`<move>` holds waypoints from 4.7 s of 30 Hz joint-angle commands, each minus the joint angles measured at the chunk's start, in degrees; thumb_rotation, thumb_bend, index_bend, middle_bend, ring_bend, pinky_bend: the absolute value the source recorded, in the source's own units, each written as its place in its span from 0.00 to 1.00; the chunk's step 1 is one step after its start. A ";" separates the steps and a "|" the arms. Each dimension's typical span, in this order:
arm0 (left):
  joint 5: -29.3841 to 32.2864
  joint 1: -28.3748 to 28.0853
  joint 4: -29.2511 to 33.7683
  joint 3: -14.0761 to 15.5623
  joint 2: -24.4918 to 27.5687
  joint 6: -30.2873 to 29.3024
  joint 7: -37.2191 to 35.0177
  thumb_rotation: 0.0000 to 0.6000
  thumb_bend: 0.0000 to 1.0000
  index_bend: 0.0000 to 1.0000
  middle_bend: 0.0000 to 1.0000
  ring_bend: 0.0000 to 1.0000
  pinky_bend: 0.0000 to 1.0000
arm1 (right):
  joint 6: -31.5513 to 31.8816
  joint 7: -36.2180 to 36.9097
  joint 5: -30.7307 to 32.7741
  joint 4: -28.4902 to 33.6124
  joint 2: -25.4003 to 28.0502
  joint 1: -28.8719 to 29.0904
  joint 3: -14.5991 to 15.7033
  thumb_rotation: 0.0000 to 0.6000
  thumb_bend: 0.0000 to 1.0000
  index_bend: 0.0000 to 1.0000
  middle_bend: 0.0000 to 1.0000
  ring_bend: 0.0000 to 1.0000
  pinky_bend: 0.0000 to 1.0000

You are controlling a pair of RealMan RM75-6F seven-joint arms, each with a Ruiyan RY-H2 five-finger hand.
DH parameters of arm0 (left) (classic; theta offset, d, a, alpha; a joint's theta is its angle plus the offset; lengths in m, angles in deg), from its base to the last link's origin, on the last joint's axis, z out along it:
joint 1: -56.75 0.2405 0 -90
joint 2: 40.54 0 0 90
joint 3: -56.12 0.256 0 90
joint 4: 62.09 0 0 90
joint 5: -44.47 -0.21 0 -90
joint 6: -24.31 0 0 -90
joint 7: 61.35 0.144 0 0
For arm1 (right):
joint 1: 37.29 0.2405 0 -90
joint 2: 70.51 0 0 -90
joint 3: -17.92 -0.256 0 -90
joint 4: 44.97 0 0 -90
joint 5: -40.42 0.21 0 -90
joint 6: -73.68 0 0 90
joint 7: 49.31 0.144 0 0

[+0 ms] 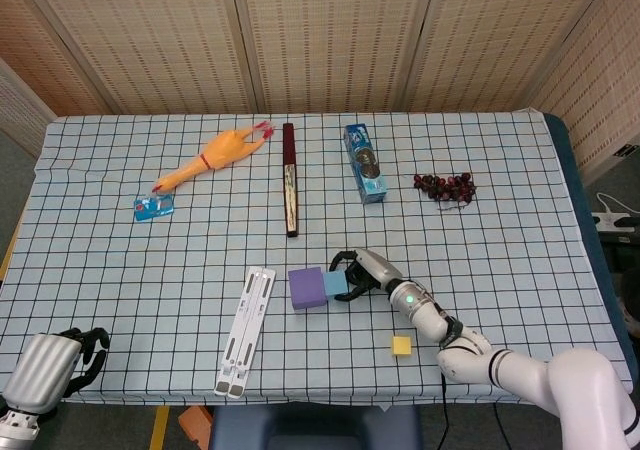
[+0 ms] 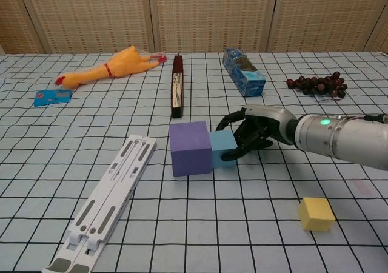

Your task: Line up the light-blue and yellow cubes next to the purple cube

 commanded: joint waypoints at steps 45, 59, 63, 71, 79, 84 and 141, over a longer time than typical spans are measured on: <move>-0.11 -0.14 0.58 0.20 -0.11 0.74 1.32 1.00 0.47 0.52 0.69 0.63 0.83 | -5.62 -22.48 14.43 16.91 13.40 0.12 0.69 1.00 0.34 0.38 0.90 0.96 1.00; -0.22 -0.12 0.42 0.18 -0.13 0.52 0.98 1.00 0.47 0.52 0.69 0.63 0.83 | -8.72 -15.11 8.99 14.44 11.20 -0.35 -0.88 1.00 0.35 0.38 0.90 0.96 1.00; -0.18 -0.10 0.38 0.14 -0.12 0.44 0.86 1.00 0.47 0.52 0.69 0.63 0.83 | -8.87 -13.82 7.35 13.66 10.61 -0.45 -0.75 1.00 0.35 0.38 0.90 0.96 1.00; -0.25 -0.03 0.28 0.14 -0.08 0.26 0.68 1.00 0.47 0.52 0.69 0.63 0.83 | -0.43 -20.21 2.18 14.52 12.62 -2.87 1.36 1.00 0.29 0.35 0.90 0.96 1.00; -0.54 0.06 0.61 0.26 -0.10 0.18 1.32 1.00 0.47 0.52 0.69 0.63 0.83 | 1.29 -25.60 1.64 30.99 26.54 -5.32 4.46 1.00 0.02 0.27 0.90 0.96 1.00; -0.50 -0.06 0.87 0.43 -0.17 0.81 1.98 1.00 0.47 0.52 0.69 0.63 0.83 | 2.26 -28.91 1.48 38.02 34.15 -6.39 6.03 1.00 0.00 0.18 0.90 0.96 1.00; -1.21 1.22 0.67 -0.30 -0.01 -2.71 0.71 1.00 0.47 0.52 0.70 0.63 0.84 | -4.61 -31.44 5.43 40.64 36.42 -8.69 12.60 1.00 0.00 0.34 0.91 0.98 1.00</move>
